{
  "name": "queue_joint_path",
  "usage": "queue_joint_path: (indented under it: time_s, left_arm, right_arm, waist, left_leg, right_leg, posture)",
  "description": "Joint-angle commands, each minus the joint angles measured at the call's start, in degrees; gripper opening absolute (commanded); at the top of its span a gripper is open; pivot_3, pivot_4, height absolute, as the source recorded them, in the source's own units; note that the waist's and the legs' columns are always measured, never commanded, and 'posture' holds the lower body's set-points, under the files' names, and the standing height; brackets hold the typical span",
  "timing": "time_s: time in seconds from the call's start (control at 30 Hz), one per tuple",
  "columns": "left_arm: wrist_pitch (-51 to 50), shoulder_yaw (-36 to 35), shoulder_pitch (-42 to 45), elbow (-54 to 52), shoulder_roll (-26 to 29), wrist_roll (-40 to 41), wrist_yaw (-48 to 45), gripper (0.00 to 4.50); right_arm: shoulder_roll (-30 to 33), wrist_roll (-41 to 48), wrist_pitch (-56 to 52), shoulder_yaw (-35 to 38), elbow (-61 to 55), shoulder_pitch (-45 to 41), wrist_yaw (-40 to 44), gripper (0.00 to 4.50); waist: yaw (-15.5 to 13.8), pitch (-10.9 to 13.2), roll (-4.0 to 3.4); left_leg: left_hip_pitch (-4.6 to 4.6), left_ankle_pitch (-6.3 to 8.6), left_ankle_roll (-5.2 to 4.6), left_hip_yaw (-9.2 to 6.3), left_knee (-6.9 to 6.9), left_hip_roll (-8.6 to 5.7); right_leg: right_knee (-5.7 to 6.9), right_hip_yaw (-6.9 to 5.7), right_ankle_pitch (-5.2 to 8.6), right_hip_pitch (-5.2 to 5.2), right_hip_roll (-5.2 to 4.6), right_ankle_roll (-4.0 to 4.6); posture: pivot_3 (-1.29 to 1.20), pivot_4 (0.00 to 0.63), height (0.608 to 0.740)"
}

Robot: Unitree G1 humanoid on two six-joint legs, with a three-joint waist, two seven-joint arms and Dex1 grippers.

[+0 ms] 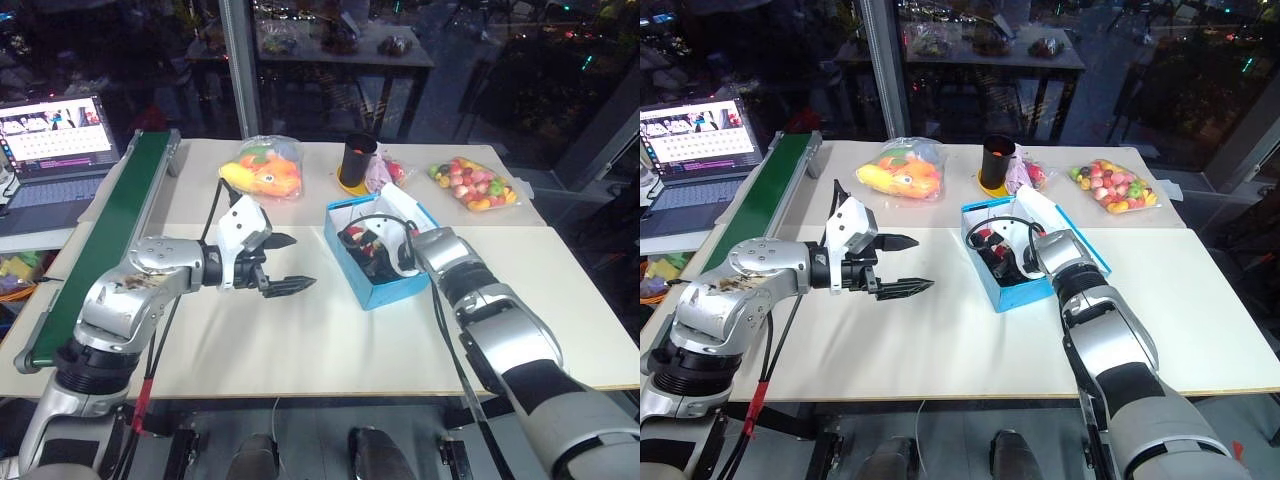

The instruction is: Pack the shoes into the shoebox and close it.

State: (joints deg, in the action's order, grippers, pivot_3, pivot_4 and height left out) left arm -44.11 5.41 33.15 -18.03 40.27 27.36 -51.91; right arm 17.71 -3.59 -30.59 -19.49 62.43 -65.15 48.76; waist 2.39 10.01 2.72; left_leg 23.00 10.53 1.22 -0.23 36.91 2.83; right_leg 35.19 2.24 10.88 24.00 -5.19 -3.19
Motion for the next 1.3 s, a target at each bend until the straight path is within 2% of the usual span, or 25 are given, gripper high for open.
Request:
queue_joint_path:
  time_s: [0.03, 0.2, 0.23, 0.57, 0.73, 0.87, 0.97, 1.0, 1.03, 1.17, 1.23, 1.3]
  left_arm:
    - [0.4, -1.2, 0.1, -1.7, 0.0, 0.6, 0.3, 4.50]
    - [1.6, 0.1, 1.9, 0.4, -0.6, -0.1, -0.8, 4.50]
    - [2.0, 0.5, 2.5, 1.0, -0.7, -0.4, -1.2, 4.50]
    - [5.9, 3.9, 7.7, 7.5, -2.4, -2.6, -5.3, 4.50]
    - [7.3, 4.8, 9.4, 9.9, -2.7, -3.3, -7.8, 4.50]
    - [8.2, 5.3, 10.5, 11.4, -3.1, -3.7, -9.5, 4.50]
    - [8.4, 5.7, 11.4, 12.2, -3.4, -3.7, -11.2, 4.50]
    - [8.5, 5.8, 11.6, 12.4, -3.4, -3.7, -12.0, 4.50]
    - [8.7, 6.0, 11.8, 12.7, -3.4, -3.6, -12.9, 4.50]
    - [9.8, 6.4, 13.7, 15.0, -3.6, -4.0, -15.6, 4.50]
    - [10.4, 6.6, 15.1, 17.1, -4.1, -4.6, -16.0, 4.50]
    - [11.0, 6.6, 16.0, 18.5, -4.5, -5.2, -16.4, 4.50]
  right_arm:
    - [-0.1, -0.7, -3.6, 1.1, 2.3, 0.3, 2.2, 2.70]
    - [0.9, 2.9, -13.4, 4.1, -7.7, -2.6, 8.8, 4.38]
    - [1.5, 3.7, -15.9, 4.9, -10.6, -3.1, 9.2, 4.46]
    - [8.5, 11.1, -37.9, 11.1, -35.5, -1.7, 8.9, 4.46]
    - [11.3, 14.7, -43.2, 15.9, -48.0, 1.8, 5.1, 4.46]
    - [11.7, 16.9, -46.9, 26.3, -57.7, 4.9, -2.0, 4.46]
    - [13.4, 16.8, -47.6, 32.5, -67.5, 10.5, -6.9, 4.46]
    - [14.3, 16.8, -48.2, 34.2, -71.1, 13.4, -7.9, 3.94]
    - [14.7, 17.4, -49.6, 36.7, -75.1, 16.5, -8.5, 3.81]
    - [15.5, 18.6, -52.8, 47.0, -90.0, 33.4, -9.9, 2.37]
    - [12.7, 18.8, -51.4, 50.2, -94.8, 41.9, -11.5, 1.72]
    - [9.9, 19.4, -49.8, 51.7, -97.1, 46.8, -13.1, 1.06]
  waist:
    - [0.0, 0.0, 0.00]
    - [0.1, 0.0, -0.06]
    - [0.1, 0.1, -0.08]
    - [0.0, 0.2, -0.32]
    - [0.0, 0.2, -0.32]
    - [-0.2, 0.2, -0.32]
    - [-0.3, 0.2, -0.32]
    - [-0.5, 0.2, -0.32]
    - [-0.7, 0.2, -0.32]
    - [-1.8, 0.2, -0.32]
    - [-1.9, 0.2, -0.33]
    - [-1.5, 0.2, -0.34]
  left_leg:
    - [0.06, 0.00, 0.00, 0.00, 0.00, 0.00]
    - [0.29, 0.00, -0.01, 0.00, -0.05, 0.00]
    - [0.32, 0.02, -0.03, 0.00, -0.06, 0.00]
    - [1.05, 0.05, -0.08, 0.01, -0.06, -0.02]
    - [1.18, 0.05, -0.09, 0.01, -0.02, -0.02]
    - [1.22, 0.05, -0.09, 0.01, -0.01, -0.03]
    - [1.22, 0.05, -0.09, 0.00, 0.00, -0.03]
    - [1.22, 0.05, -0.09, 0.00, 0.00, -0.03]
    - [1.25, 0.05, -0.09, -0.01, -0.01, -0.03]
    - [1.28, 0.05, -0.09, -0.01, 0.00, -0.04]
    - [1.27, 0.05, -0.09, 0.02, 0.01, -0.05]
    - [1.24, 0.05, -0.09, 0.01, 0.09, -0.05]
  right_leg:
    - [0.01, 0.01, 0.00, 0.06, 0.00, 0.00]
    - [0.01, 0.01, 0.00, 0.29, 0.02, 0.04]
    - [0.01, 0.01, 0.01, 0.32, 0.02, 0.07]
    - [0.18, 0.03, -0.13, 1.08, 0.01, 0.34]
    - [0.17, 0.03, -0.15, 1.18, 0.01, 0.37]
    - [0.16, 0.03, -0.13, 1.21, 0.00, 0.33]
    - [0.18, 0.02, -0.12, 1.21, 0.00, 0.32]
    - [0.17, 0.02, -0.12, 1.22, 0.00, 0.32]
    - [0.16, 0.01, -0.12, 1.21, 0.00, 0.32]
    - [0.09, 0.00, -0.10, 1.19, 0.00, 0.29]
    - [0.10, 0.04, -0.05, 1.19, -0.02, 0.22]
    - [0.13, 0.05, 0.09, 1.15, -0.01, -0.02]
  posture:
    - [0.00, 0.150, 0.733]
    - [0.00, 0.150, 0.733]
    - [0.00, 0.150, 0.733]
    - [0.00, 0.150, 0.733]
    - [0.00, 0.150, 0.733]
    - [0.00, 0.150, 0.733]
    - [0.00, 0.150, 0.733]
    - [0.00, 0.150, 0.733]
    - [0.00, 0.150, 0.733]
    - [0.00, 0.150, 0.733]
    - [0.00, 0.150, 0.733]
    - [0.00, 0.150, 0.733]
